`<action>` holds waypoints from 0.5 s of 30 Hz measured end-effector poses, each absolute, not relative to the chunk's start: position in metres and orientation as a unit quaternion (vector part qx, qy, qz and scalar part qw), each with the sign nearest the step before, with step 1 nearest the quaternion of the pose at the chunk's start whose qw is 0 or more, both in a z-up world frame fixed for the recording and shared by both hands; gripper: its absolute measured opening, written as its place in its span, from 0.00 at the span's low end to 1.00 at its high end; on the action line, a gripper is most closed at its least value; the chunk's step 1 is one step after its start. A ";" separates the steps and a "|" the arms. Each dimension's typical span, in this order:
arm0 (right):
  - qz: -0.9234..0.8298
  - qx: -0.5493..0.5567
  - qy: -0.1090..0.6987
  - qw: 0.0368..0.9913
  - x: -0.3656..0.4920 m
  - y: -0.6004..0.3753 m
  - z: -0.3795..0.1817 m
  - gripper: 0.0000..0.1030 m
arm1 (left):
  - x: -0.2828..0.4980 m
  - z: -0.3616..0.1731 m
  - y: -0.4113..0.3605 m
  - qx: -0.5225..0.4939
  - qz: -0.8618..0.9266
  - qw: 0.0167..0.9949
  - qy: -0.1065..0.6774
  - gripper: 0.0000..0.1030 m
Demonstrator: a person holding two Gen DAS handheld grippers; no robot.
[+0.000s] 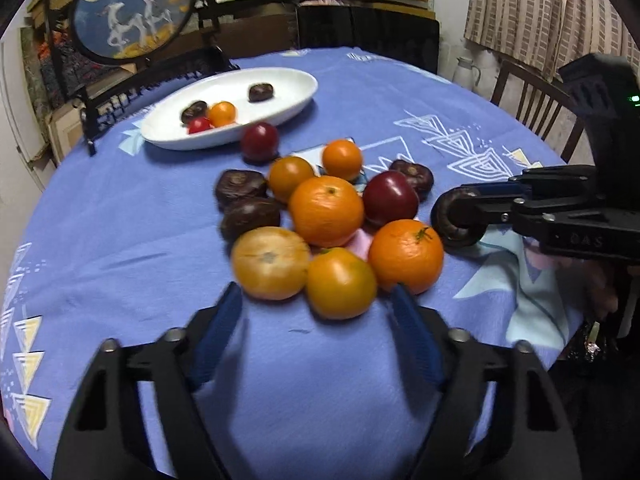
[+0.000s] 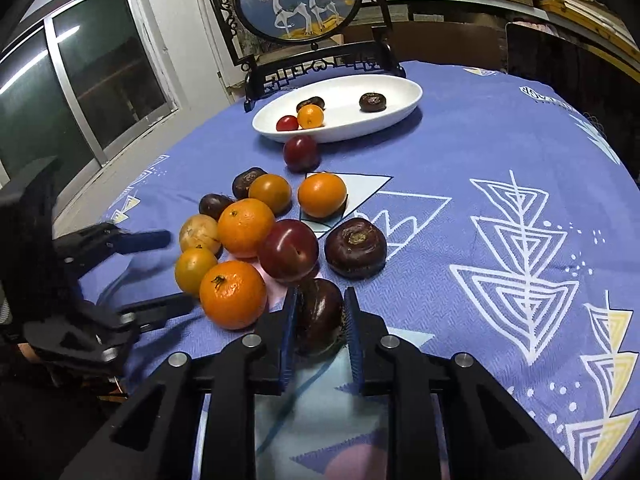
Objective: Organize fruits
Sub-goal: 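Grasp a dark brown fruit with the right tool while the left tool grasps a yellow-orange tomato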
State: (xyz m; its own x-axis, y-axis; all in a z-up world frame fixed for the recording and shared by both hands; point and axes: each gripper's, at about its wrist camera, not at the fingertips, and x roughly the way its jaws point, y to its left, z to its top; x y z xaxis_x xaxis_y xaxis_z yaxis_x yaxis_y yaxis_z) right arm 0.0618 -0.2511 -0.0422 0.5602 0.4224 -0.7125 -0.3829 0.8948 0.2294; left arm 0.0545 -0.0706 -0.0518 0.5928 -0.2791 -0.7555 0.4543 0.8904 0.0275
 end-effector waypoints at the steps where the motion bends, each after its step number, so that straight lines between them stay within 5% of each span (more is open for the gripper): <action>1: 0.228 0.021 0.408 0.884 0.061 -0.251 -0.042 0.24 | 0.055 -0.051 -0.074 0.114 -0.204 0.889 0.394 0.69; 10: 0.220 0.005 0.391 0.894 0.052 -0.259 -0.035 0.46 | 0.070 -0.057 -0.075 0.117 -0.192 0.898 0.379 0.61; 15: 0.213 0.005 0.393 0.895 0.048 -0.265 -0.036 0.46 | 0.061 -0.056 -0.073 0.127 -0.204 0.893 0.381 0.50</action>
State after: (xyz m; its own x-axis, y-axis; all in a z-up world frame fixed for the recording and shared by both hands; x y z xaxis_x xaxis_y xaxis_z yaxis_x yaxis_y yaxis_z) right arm 0.0479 -0.2653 -0.0364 0.6011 0.3846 -0.7005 -0.3770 0.9094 0.1758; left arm 0.0612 -0.0734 -0.0559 0.6269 -0.2672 -0.7319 0.4601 0.8850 0.0709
